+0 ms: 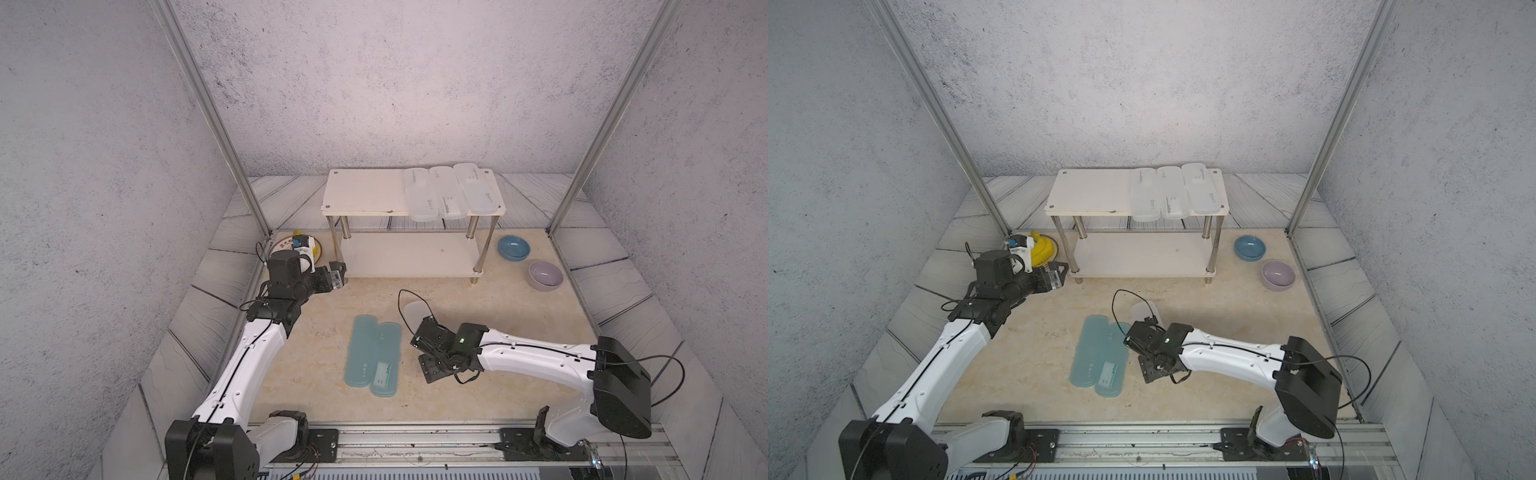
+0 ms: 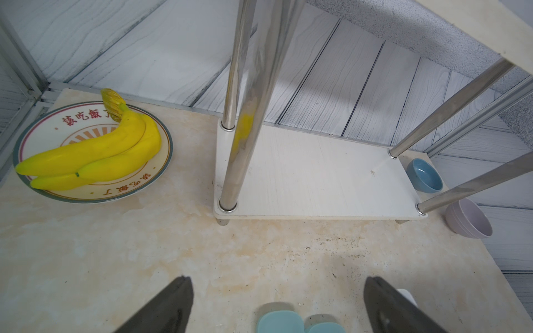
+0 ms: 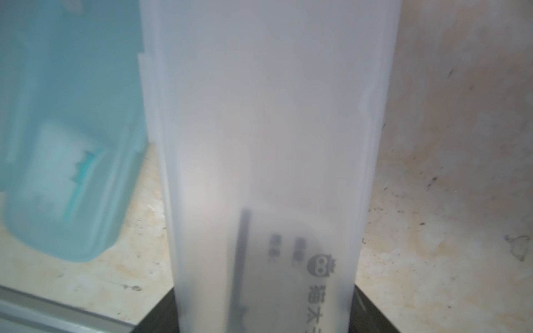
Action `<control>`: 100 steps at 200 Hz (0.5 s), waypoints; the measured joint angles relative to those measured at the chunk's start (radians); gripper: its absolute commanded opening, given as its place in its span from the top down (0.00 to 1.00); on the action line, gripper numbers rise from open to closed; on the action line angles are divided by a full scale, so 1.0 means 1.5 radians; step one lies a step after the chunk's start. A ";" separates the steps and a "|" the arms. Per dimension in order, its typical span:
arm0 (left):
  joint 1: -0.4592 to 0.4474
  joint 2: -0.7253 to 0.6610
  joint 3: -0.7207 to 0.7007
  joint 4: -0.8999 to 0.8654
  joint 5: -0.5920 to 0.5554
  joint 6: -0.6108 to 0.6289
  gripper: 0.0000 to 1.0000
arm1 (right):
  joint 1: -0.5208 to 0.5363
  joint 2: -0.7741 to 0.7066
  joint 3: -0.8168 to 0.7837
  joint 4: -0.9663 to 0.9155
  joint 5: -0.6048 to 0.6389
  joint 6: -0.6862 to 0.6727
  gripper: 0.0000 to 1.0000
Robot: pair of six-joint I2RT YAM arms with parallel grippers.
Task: Place the pencil cases on the shelf according to color
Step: Pick up the pencil case from the center of the board.
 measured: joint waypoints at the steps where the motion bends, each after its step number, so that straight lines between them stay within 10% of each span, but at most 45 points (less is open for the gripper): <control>1: 0.000 0.000 0.000 0.000 0.000 0.000 0.01 | 0.000 -0.001 0.003 -0.002 0.001 -0.001 0.50; 100: 0.000 0.031 0.091 0.020 0.013 -0.033 0.01 | -0.033 -0.007 0.358 -0.034 0.081 -0.139 0.49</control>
